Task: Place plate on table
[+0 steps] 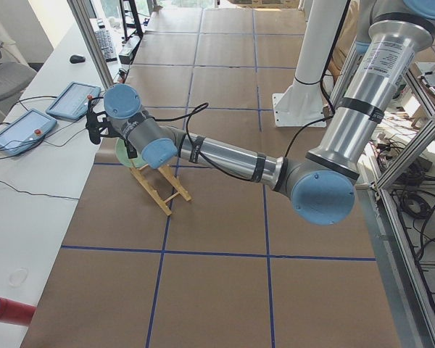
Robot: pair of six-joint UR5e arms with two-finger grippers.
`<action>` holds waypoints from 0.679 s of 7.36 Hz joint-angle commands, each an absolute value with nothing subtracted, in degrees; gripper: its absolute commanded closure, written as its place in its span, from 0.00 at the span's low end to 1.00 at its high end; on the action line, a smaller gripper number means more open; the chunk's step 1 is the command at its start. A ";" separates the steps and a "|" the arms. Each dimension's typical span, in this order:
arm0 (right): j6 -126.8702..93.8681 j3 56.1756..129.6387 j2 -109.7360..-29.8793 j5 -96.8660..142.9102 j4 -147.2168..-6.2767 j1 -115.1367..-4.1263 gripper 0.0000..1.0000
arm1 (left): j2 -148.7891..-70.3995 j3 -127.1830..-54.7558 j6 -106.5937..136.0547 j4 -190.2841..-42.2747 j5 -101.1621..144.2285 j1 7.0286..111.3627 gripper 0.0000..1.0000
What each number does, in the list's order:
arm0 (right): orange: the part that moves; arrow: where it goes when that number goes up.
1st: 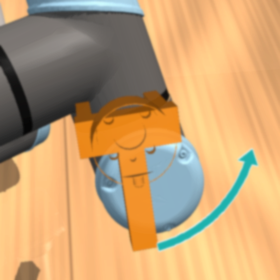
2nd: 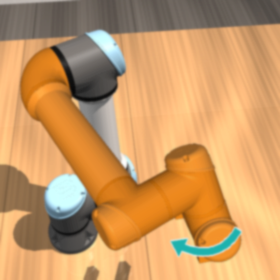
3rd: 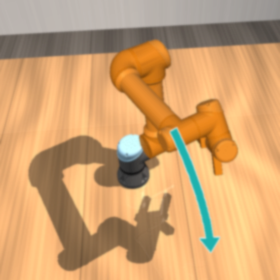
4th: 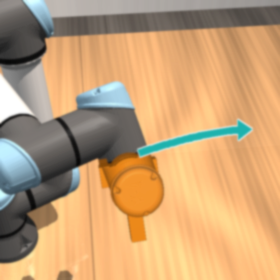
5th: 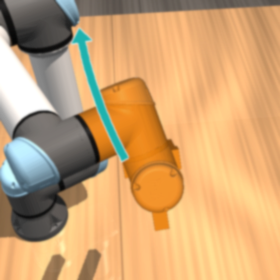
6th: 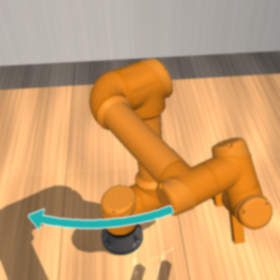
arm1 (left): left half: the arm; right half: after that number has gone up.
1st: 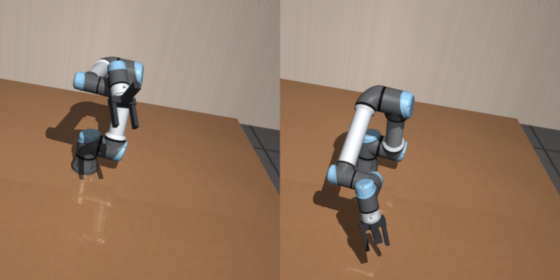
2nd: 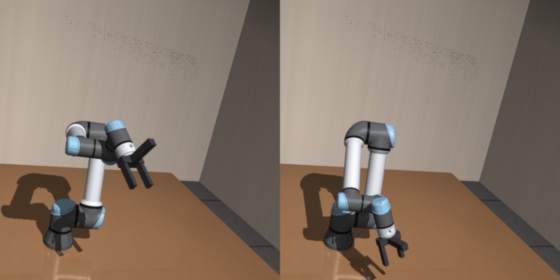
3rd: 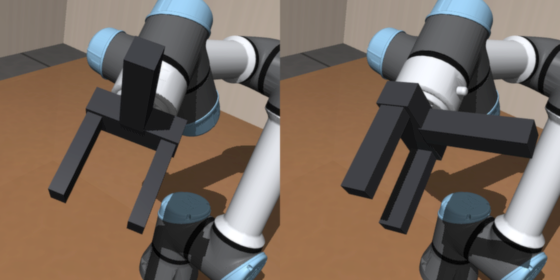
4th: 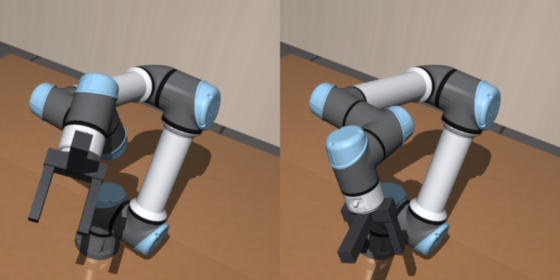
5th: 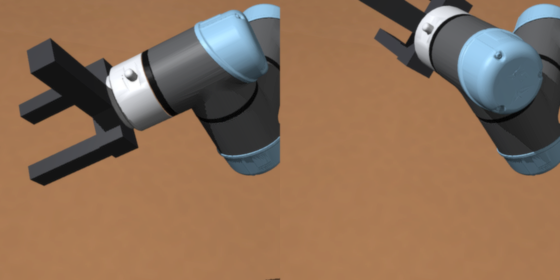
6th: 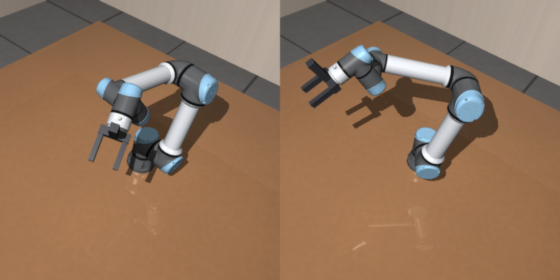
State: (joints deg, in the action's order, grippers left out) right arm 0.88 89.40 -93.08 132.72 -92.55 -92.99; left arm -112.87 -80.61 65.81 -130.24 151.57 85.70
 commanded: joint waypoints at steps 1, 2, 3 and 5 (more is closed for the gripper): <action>0.88 89.39 -93.08 132.71 -92.55 -92.99 0.00 | -113.20 -76.73 76.69 -140.35 144.72 80.11 0.00; 0.88 89.38 -93.08 132.71 -92.55 -92.99 0.00 | -113.20 -76.47 80.82 -142.88 140.75 77.63 0.00; 0.88 89.38 -93.08 132.71 -92.55 -92.99 0.00 | -113.20 -74.81 90.34 -151.44 132.19 74.39 0.00; 0.88 89.38 -93.08 132.71 -92.55 -92.99 0.00 | -112.94 -73.66 102.97 -161.69 125.43 72.77 0.00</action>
State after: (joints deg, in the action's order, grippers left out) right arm 0.88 89.39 -93.07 132.71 -92.55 -92.99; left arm -113.06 -74.47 95.85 -155.87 129.19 73.80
